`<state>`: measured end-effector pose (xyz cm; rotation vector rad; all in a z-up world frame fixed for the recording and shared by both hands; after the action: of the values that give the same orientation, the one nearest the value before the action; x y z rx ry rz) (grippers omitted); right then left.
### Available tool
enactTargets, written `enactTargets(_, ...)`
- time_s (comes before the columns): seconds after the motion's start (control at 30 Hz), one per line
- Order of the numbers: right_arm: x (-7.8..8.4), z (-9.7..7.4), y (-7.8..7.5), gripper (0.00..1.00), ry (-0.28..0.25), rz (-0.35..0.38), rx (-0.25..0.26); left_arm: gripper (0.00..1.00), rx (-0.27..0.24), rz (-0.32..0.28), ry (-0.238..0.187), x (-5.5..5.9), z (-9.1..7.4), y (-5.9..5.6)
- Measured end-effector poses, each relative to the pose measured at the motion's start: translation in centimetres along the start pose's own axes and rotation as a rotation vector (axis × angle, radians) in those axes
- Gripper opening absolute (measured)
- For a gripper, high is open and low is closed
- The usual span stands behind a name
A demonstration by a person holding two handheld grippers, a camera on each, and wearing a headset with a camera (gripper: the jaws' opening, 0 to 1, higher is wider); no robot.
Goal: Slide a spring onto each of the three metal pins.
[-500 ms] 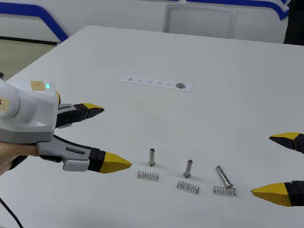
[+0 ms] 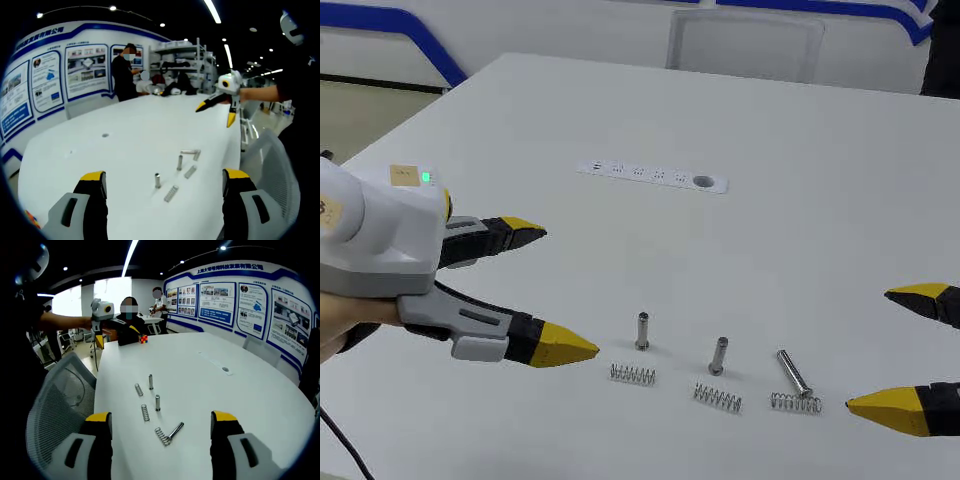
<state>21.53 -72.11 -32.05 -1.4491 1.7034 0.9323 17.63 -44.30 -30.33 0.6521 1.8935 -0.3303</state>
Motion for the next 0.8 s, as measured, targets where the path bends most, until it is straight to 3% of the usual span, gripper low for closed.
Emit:
enactTargets(0.63,0.20,-0.10,0.06,0.81,-0.008,0.015,0.003,0.98,0.006,-0.008,0.002,0.19,0.13,0.02)
enactTargets(0.7,0.22,-0.06,-0.03,0.80,-0.010,0.013,0.008,0.96,-0.021,0.009,-0.011,0.06,0.22,0.40)
enactTargets(0.8,0.05,-0.02,-0.15,0.79,-0.028,0.015,0.014,0.96,-0.018,-0.020,-0.021,0.02,0.26,0.44)
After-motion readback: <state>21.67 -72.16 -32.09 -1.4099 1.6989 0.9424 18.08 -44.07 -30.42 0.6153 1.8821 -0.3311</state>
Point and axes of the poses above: the centre of the closed fingertips' face, and the gripper's own axes: z roughly forward along the fingers, y roughly to its left, x roughly out of its underside, the point moved 3 cm from there along -z, roughly backward along the fingers, and after that the axes turned 13 degrees about -x, right-handed, at the moved point
